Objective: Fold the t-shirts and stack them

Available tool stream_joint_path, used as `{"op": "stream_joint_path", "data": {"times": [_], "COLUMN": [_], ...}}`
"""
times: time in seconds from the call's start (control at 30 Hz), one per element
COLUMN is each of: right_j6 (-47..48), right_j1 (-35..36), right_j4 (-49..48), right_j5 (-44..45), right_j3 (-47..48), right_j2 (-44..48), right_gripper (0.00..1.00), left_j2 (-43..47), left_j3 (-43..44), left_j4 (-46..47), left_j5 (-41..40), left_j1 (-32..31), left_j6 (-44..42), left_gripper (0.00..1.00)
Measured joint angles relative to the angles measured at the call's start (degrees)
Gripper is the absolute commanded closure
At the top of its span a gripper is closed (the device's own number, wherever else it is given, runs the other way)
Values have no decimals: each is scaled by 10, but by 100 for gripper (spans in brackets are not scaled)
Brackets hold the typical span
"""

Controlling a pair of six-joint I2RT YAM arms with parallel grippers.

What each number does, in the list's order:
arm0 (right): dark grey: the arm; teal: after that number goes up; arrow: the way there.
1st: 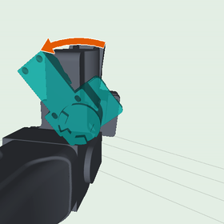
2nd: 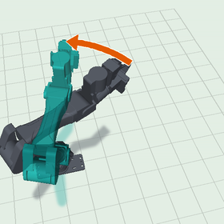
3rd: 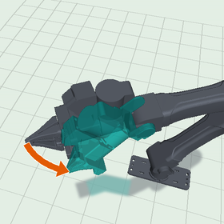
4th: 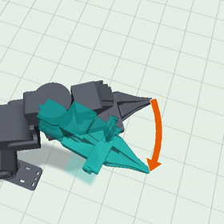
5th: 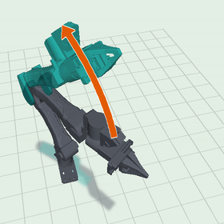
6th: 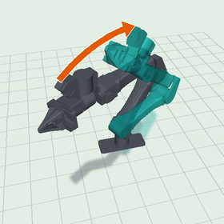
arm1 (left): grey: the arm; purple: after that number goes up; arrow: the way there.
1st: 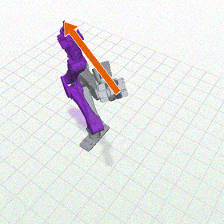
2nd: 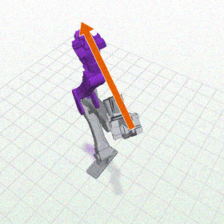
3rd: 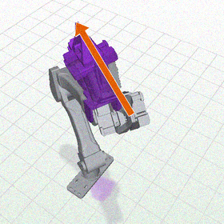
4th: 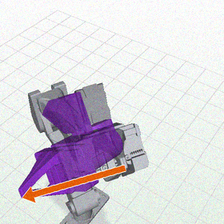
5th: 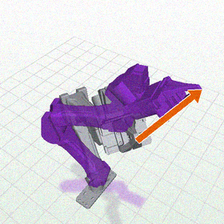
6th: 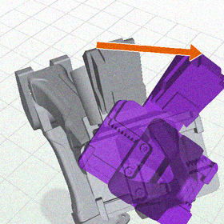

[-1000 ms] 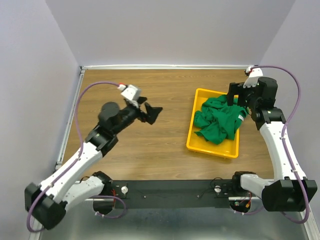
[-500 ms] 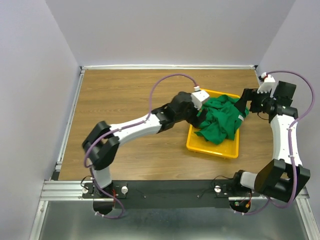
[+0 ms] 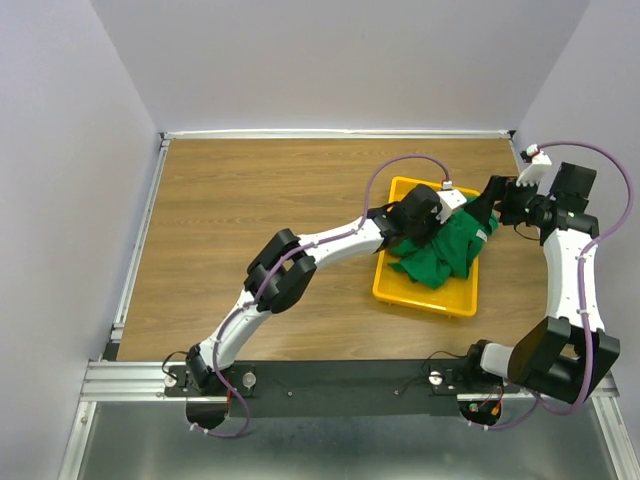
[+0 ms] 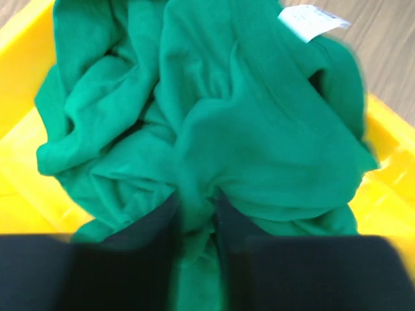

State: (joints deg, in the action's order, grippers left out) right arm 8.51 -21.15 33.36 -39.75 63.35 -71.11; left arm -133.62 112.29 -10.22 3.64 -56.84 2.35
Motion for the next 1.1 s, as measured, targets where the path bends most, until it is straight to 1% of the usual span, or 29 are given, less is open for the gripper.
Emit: {"op": "stream_joint_path", "data": {"times": [0.13, 0.2, 0.27, 0.33, 0.4, 0.43, 0.53, 0.6, 0.7, 0.77, 0.87, 1.0, 1.1], "right_j6": [-6, -7, -8, -8, -8, -7, -7, -7, -6, -5, -3, 4, 7], "right_j1": [-6, -6, -6, -5, -6, -6, -5, -6, -6, -6, -6, -6, -6], "right_j4": [1, 2, 2, 2, 3, 2, 2, 3, 3, 3, 3, 3, 3], "right_j5": [-7, -10, -11, -13, -15, -16, -19, -21, -27, -32, -35, -36, -36], "right_j3": [3, 8, 12, 17, 22, 24, 24, 24, 24, 24, 24, 24, 24], "right_j2": [-2, -1, -1, 3, 5, 6, 9, 10, 10, 10, 11, 16, 20], "right_gripper": [0, 0, 0, 0, 0, 0, 0, 0, 0, 0, 0, 0, 0], "left_j2": [-6, 11, 66, 151, 241, 300, 416, 483, 544, 565, 571, 568, 556], "left_j3": [12, -3, -55, -98, -103, -96, -48, -7, 34, 53, 50, -33, -125], "left_j4": [-24, -17, -22, -25, -24, -23, -10, 15, 40, 53, 58, 47, 33], "left_j5": [11, 6, -13, -33, -52, -65, -95, -121, -146, -155, -159, -157, -143], "left_j1": [4, 3, 3, 5, 7, 12, 29, 45, 60, 70, 87, 108, 116], "left_j6": [-10, -11, -11, -16, -24, -31, -47, -59, -73, -82, -86, -77, -59], "left_gripper": [100, 100, 100, 100, 100, 100, 100, 100, 100, 100, 100, 100, 100]}}
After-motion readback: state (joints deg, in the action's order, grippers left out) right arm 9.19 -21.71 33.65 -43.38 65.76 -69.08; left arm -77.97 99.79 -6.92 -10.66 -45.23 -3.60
